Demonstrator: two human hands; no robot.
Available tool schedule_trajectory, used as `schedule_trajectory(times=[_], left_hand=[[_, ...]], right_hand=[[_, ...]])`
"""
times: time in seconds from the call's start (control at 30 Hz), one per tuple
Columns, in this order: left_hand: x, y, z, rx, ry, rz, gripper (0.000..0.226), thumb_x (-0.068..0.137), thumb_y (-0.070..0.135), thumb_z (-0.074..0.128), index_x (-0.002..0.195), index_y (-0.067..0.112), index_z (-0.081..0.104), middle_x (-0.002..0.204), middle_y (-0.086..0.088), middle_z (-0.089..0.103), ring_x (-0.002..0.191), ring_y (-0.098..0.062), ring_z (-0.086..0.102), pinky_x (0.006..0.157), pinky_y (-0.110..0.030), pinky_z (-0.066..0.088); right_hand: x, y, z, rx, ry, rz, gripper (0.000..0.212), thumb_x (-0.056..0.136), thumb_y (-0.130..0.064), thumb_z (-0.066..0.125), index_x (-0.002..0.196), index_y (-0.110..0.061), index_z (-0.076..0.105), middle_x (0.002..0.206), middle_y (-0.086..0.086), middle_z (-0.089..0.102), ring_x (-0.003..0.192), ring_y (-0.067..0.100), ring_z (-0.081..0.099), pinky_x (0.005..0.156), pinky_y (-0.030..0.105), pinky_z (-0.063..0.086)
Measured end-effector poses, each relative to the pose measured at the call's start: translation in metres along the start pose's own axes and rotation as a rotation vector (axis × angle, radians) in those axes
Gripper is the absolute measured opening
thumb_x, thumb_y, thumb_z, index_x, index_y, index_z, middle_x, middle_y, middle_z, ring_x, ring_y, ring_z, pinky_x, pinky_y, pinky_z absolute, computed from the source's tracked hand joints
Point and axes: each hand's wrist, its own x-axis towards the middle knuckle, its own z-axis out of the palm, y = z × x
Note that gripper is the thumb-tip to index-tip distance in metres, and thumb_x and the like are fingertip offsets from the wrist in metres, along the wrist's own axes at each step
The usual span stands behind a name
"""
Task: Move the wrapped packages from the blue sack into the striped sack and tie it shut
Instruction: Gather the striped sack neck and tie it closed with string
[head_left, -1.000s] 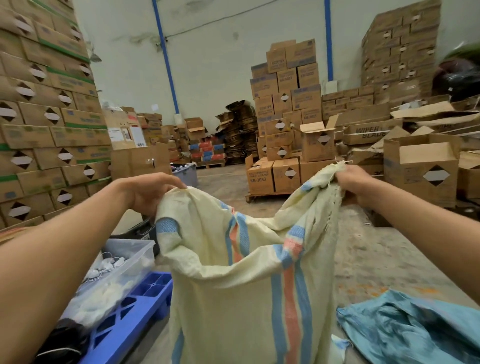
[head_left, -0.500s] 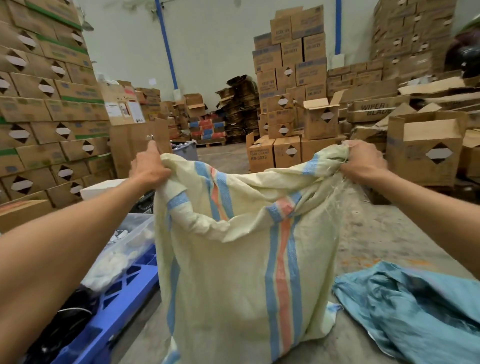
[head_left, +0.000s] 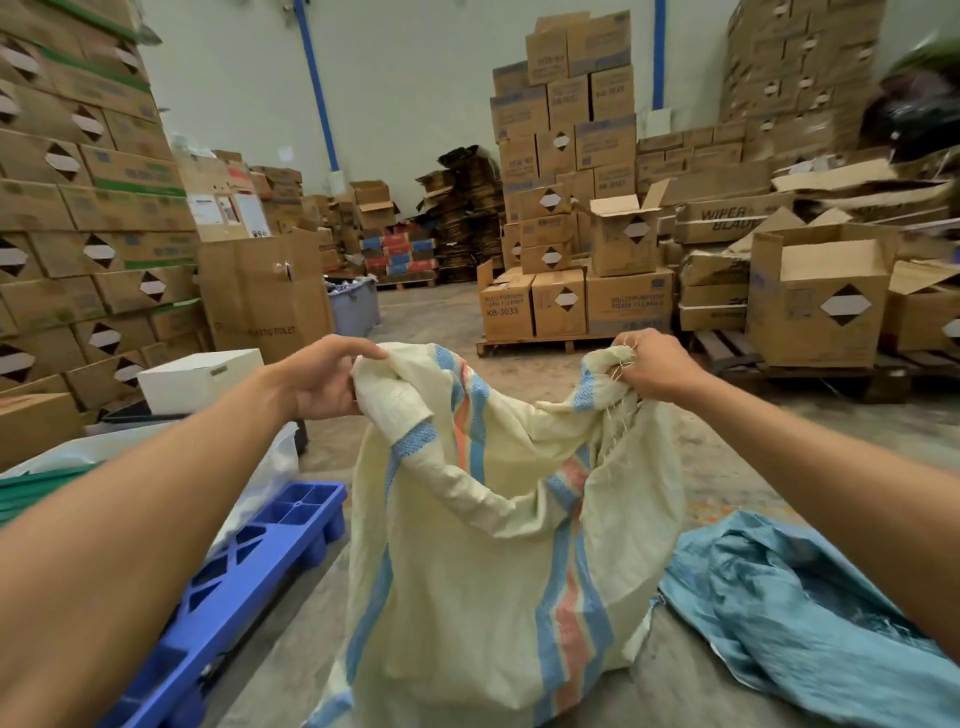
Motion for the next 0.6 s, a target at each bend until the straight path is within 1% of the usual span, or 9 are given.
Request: schedule_trajectory(times=[0.07, 0.13, 0.2, 0.3, 0.37, 0.43, 0.5, 0.53, 0.6], left_hand=[[-0.002, -0.002, -0.004, -0.018, -0.021, 0.012, 0.098, 0.047, 0.026, 0.095, 0.135, 0.012, 0.054, 0.124, -0.013, 0.066, 0.104, -0.026, 0.069, 0.076, -0.039, 0.059], [-0.008, -0.003, -0.007, 0.005, -0.068, 0.020, 0.080, 0.063, 0.026, 0.089, 0.134, 0.014, 0.055, 0.129, -0.012, 0.063, 0.106, -0.025, 0.068, 0.077, -0.041, 0.060], [-0.013, -0.002, -0.008, 0.006, -0.083, 0.058, 0.053, 0.082, 0.020, 0.072, 0.132, 0.016, 0.057, 0.127, -0.012, 0.064, 0.105, -0.024, 0.068, 0.077, -0.039, 0.061], [-0.015, 0.004, -0.013, 0.049, -0.048, 0.068, 0.053, 0.077, 0.010, 0.076, 0.127, 0.013, 0.060, 0.122, -0.014, 0.066, 0.104, -0.028, 0.068, 0.074, -0.040, 0.061], [-0.014, 0.008, -0.016, 0.245, 0.156, 0.069, 0.043, 0.073, 0.002, 0.078, 0.114, 0.010, 0.067, 0.116, -0.018, 0.068, 0.099, -0.031, 0.068, 0.069, -0.039, 0.059], [-0.011, 0.014, -0.020, 0.645, 0.567, 0.182, 0.019, 0.080, -0.001, 0.067, 0.086, 0.016, 0.072, 0.097, -0.015, 0.070, 0.094, -0.032, 0.066, 0.070, -0.034, 0.053], [-0.013, 0.023, -0.023, 0.916, 0.988, 0.365, 0.020, 0.079, 0.002, 0.063, 0.069, 0.018, 0.068, 0.089, -0.012, 0.069, 0.087, -0.030, 0.063, 0.070, -0.031, 0.045], [-0.016, 0.028, -0.024, 0.975, 1.139, 0.456, 0.018, 0.079, 0.003, 0.063, 0.071, 0.019, 0.068, 0.092, -0.013, 0.068, 0.085, -0.029, 0.060, 0.069, -0.032, 0.042], [-0.022, 0.038, -0.029, 0.984, 1.312, 0.568, 0.014, 0.080, 0.005, 0.064, 0.089, 0.016, 0.069, 0.101, -0.016, 0.061, 0.089, -0.032, 0.056, 0.069, -0.035, 0.041]], right_hand=[[0.000, -0.006, -0.001, 0.058, 0.022, 0.007, 0.018, 0.087, 0.000, 0.064, 0.100, -0.012, 0.067, 0.097, 0.009, 0.065, 0.089, 0.025, 0.063, 0.062, 0.032, 0.053], [0.001, -0.009, -0.002, 0.017, 0.070, -0.046, 0.023, 0.086, 0.005, 0.058, 0.093, -0.015, 0.065, 0.094, 0.008, 0.064, 0.087, 0.025, 0.061, 0.062, 0.034, 0.052], [0.001, -0.013, -0.007, -0.182, 0.167, -0.120, 0.028, 0.086, 0.005, 0.056, 0.088, -0.022, 0.063, 0.089, 0.004, 0.065, 0.079, 0.022, 0.057, 0.058, 0.031, 0.043], [0.001, -0.016, -0.018, -0.488, 0.382, -0.232, 0.023, 0.089, -0.002, 0.055, 0.099, -0.021, 0.063, 0.085, 0.008, 0.068, 0.073, 0.029, 0.058, 0.061, 0.032, 0.036], [0.004, -0.017, -0.025, -0.605, 0.440, -0.293, 0.022, 0.090, -0.002, 0.047, 0.106, -0.014, 0.056, 0.080, 0.012, 0.066, 0.069, 0.033, 0.061, 0.058, 0.035, 0.037], [0.007, -0.016, -0.030, -0.708, 0.446, -0.359, 0.016, 0.094, -0.004, 0.044, 0.107, -0.012, 0.050, 0.069, 0.007, 0.061, 0.057, 0.029, 0.055, 0.050, 0.032, 0.035], [0.012, -0.013, -0.036, -0.819, 0.417, -0.448, 0.013, 0.098, -0.011, 0.047, 0.110, -0.014, 0.052, 0.069, 0.003, 0.057, 0.055, 0.026, 0.054, 0.046, 0.029, 0.034], [0.014, -0.011, -0.040, -0.843, 0.414, -0.487, 0.013, 0.098, -0.014, 0.051, 0.110, -0.014, 0.056, 0.075, 0.004, 0.058, 0.060, 0.027, 0.058, 0.047, 0.029, 0.034], [0.020, -0.008, -0.047, -0.815, 0.424, -0.470, 0.013, 0.096, -0.013, 0.054, 0.107, -0.011, 0.059, 0.091, 0.009, 0.060, 0.077, 0.029, 0.061, 0.052, 0.032, 0.039]])
